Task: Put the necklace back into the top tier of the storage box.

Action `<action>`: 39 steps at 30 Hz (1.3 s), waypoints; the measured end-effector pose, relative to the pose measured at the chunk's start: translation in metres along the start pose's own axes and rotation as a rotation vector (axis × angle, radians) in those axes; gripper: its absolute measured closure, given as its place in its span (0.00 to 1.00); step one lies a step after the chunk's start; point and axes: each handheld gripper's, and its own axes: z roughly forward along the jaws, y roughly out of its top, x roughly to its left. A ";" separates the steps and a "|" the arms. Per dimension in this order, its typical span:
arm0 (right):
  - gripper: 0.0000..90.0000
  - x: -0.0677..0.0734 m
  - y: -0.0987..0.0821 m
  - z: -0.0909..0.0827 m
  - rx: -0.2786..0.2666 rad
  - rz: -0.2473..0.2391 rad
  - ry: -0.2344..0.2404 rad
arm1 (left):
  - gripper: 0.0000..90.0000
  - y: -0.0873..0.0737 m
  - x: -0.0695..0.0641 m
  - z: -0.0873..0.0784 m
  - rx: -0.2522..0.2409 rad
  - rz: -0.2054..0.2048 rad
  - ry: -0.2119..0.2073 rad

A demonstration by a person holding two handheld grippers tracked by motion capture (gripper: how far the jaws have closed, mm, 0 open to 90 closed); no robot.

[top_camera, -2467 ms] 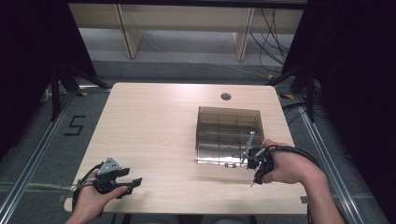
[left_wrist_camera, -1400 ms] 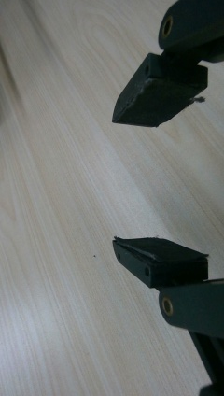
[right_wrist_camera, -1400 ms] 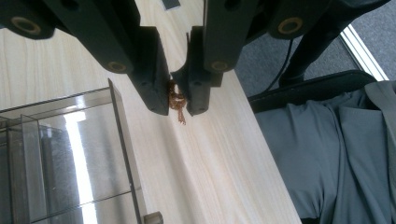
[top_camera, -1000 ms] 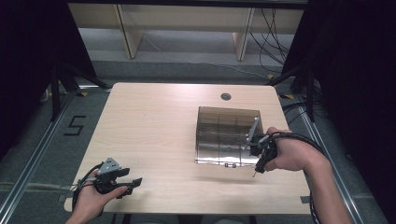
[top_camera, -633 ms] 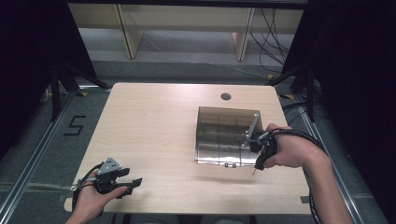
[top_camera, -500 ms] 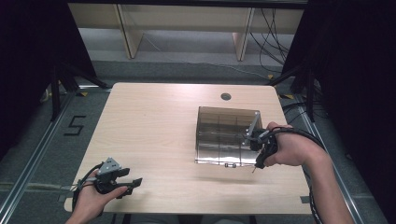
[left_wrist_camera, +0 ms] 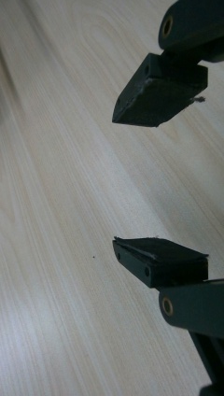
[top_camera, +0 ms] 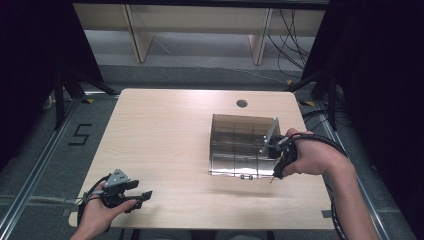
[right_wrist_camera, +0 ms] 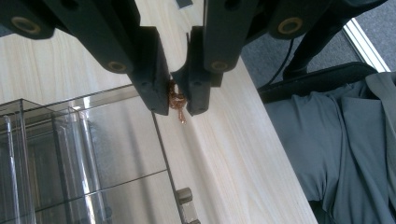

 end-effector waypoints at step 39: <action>0.88 -0.015 0.009 -0.018 -0.009 0.002 -0.016 | 0.36 -0.002 0.000 -0.001 -0.012 -0.009 0.006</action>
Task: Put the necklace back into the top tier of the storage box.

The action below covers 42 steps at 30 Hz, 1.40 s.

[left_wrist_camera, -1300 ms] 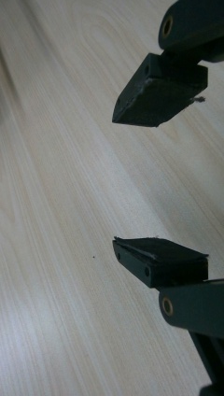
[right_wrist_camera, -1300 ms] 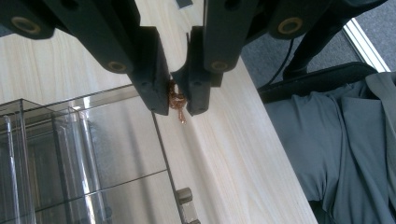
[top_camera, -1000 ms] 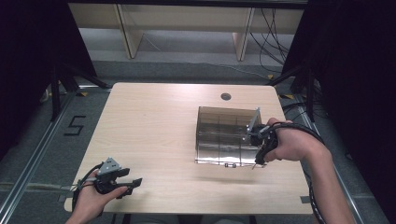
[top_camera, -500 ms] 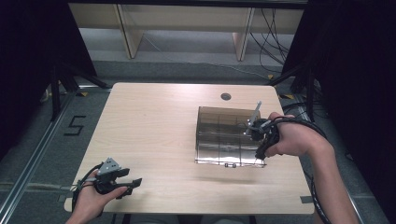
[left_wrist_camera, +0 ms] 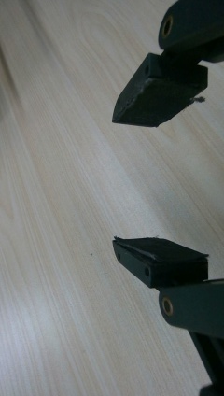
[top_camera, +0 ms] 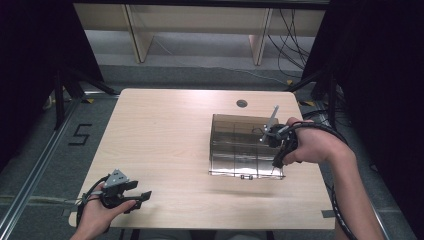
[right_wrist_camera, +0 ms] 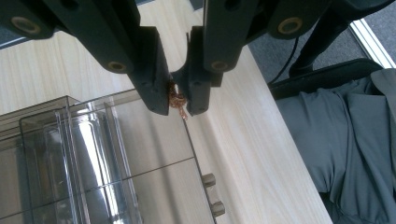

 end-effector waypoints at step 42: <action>0.88 -0.019 0.013 0.010 -0.010 0.010 -0.027 | 0.36 -0.003 0.001 -0.004 0.006 -0.004 0.005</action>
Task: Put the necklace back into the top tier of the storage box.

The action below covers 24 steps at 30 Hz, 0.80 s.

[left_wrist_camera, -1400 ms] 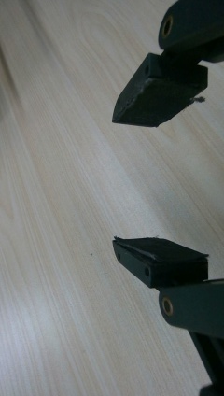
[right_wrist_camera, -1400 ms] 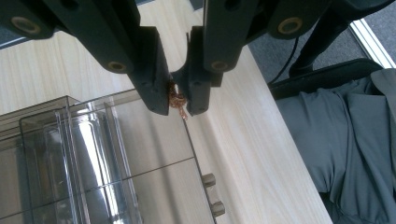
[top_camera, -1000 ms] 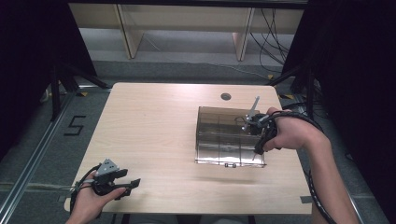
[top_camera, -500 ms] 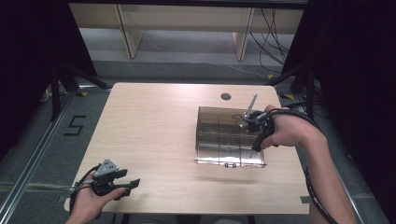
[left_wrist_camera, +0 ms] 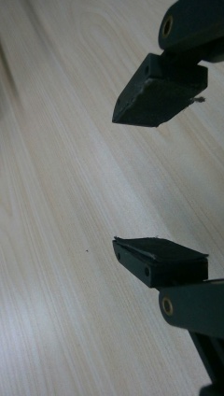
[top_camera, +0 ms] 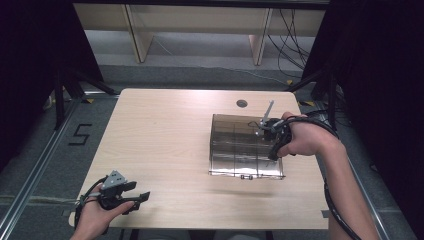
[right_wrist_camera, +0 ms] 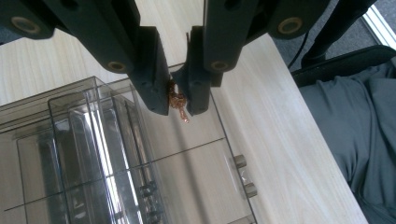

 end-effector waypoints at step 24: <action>0.88 -0.011 -0.002 0.012 0.004 0.012 -0.020 | 0.36 0.000 0.000 0.000 0.003 0.001 0.000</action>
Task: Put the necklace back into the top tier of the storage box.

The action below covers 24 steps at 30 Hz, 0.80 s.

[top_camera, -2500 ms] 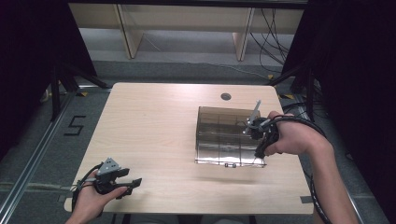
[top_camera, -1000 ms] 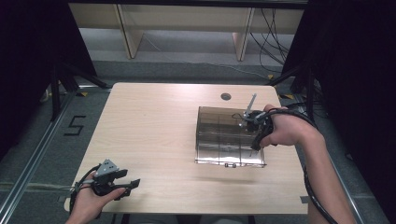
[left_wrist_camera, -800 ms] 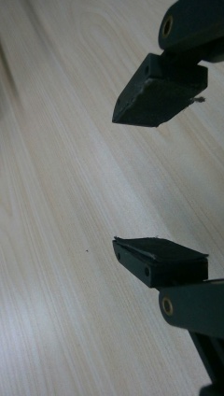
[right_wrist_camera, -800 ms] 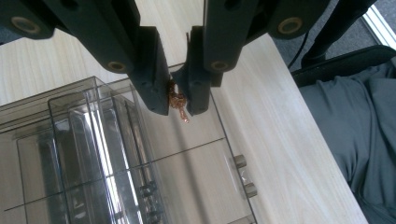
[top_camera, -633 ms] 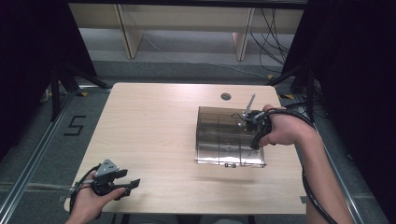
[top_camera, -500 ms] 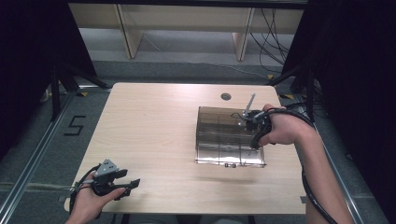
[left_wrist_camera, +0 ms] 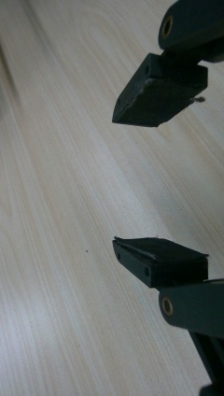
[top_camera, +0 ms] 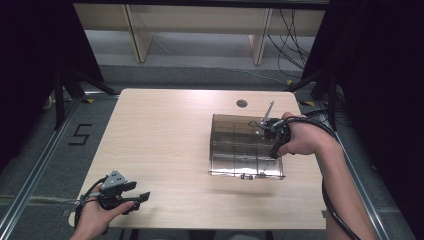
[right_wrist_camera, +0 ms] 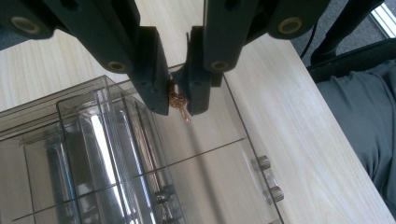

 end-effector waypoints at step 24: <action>0.88 -0.002 -0.002 0.015 0.006 0.003 0.005 | 0.36 0.000 0.000 0.000 -0.003 0.000 -0.002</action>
